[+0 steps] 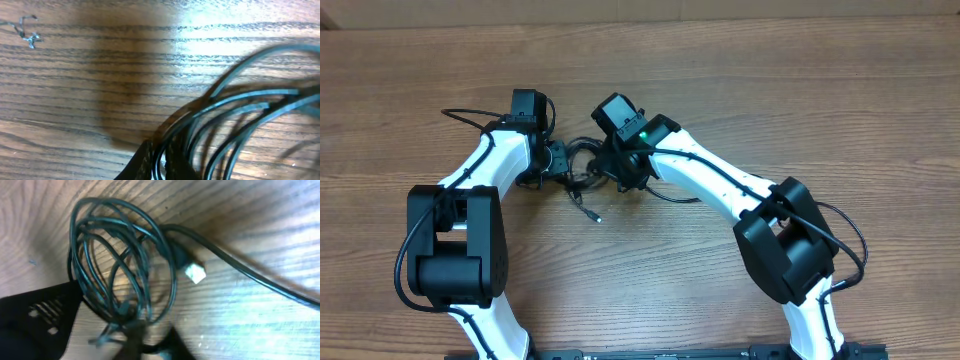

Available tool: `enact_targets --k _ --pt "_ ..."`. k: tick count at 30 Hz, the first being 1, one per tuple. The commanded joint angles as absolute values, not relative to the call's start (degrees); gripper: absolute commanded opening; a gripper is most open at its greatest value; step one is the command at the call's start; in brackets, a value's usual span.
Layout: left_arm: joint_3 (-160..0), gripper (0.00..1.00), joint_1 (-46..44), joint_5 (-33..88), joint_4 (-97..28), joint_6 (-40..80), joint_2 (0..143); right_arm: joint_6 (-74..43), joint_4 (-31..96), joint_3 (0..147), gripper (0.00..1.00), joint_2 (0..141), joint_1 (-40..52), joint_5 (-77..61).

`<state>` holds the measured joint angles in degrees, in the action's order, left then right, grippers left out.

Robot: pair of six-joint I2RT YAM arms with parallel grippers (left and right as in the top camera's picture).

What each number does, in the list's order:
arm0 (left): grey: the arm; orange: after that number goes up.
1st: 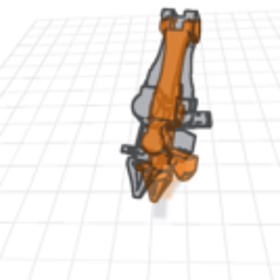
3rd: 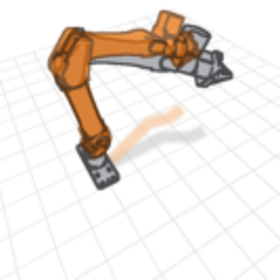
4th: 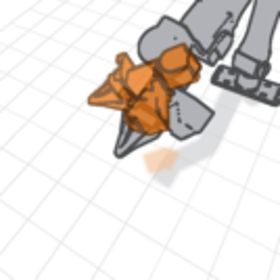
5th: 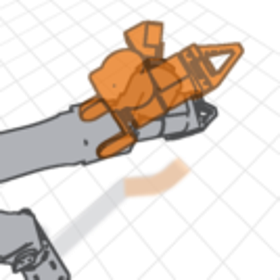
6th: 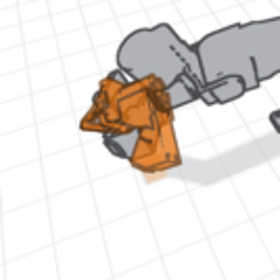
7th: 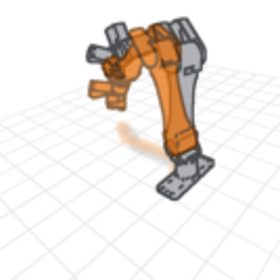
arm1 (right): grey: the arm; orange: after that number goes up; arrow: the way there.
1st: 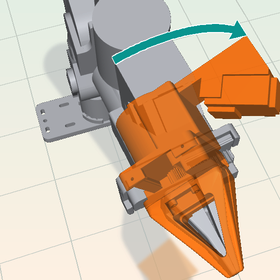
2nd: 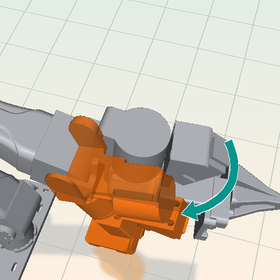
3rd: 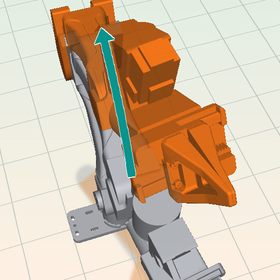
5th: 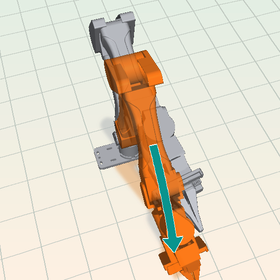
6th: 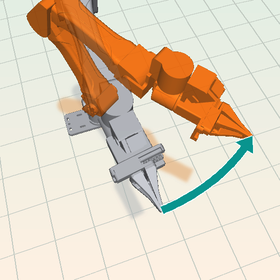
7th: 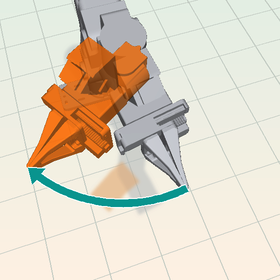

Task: Untangle cables
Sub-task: 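Grasp a cable strand with the right gripper and pull it up-right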

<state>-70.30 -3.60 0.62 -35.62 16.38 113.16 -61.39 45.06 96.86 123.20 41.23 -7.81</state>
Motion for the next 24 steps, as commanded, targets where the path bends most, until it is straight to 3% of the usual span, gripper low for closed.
enact_targets --k 1,7,13,24 --pt "-65.8 0.11 -3.8 4.5 -36.0 16.8 121.4 -49.3 45.7 97.8 0.04 122.4 40.2 -6.8" --pt "-65.8 0.1 -3.8 4.5 -35.9 16.8 121.4 -38.1 48.6 98.5 0.04 113.9 36.3 -9.8" --pt "-65.8 0.11 -3.8 4.5 -35.9 16.8 121.4 -24.8 50.1 98.5 0.04 103.9 31.4 -22.4" --pt "-65.8 0.11 -3.8 4.5 -35.9 16.8 121.4 -22.2 58.0 98.5 0.05 93.1 18.1 -26.5"
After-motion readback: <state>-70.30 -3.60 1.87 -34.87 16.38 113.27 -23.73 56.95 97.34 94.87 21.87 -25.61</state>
